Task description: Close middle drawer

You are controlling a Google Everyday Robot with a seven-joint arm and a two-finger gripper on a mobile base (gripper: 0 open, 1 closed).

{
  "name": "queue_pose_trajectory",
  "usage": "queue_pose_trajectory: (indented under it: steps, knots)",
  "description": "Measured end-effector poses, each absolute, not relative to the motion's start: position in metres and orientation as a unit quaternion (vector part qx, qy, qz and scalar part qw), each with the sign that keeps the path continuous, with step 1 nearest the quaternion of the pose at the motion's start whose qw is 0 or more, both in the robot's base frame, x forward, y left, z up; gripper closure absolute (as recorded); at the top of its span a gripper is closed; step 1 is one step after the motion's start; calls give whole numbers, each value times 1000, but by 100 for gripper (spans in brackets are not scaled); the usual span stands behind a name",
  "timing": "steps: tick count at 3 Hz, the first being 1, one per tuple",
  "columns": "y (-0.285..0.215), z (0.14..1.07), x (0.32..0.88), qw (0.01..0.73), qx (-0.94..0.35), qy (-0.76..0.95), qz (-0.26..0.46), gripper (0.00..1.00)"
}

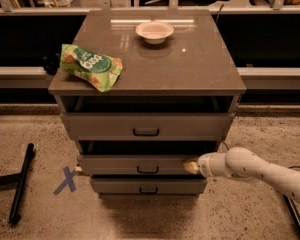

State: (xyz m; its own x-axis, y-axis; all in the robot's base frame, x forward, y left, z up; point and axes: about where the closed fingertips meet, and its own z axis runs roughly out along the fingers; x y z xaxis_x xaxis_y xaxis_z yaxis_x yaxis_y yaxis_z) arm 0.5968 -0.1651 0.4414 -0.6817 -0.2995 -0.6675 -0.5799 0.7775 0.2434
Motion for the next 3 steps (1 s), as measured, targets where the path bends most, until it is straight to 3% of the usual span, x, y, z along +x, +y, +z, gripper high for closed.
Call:
queue_pose_trajectory:
  steps: [1, 3]
  knots:
    - [-165, 447, 595, 321, -247, 887, 222, 100]
    - [-209, 443, 523, 316, -209, 900, 213, 100]
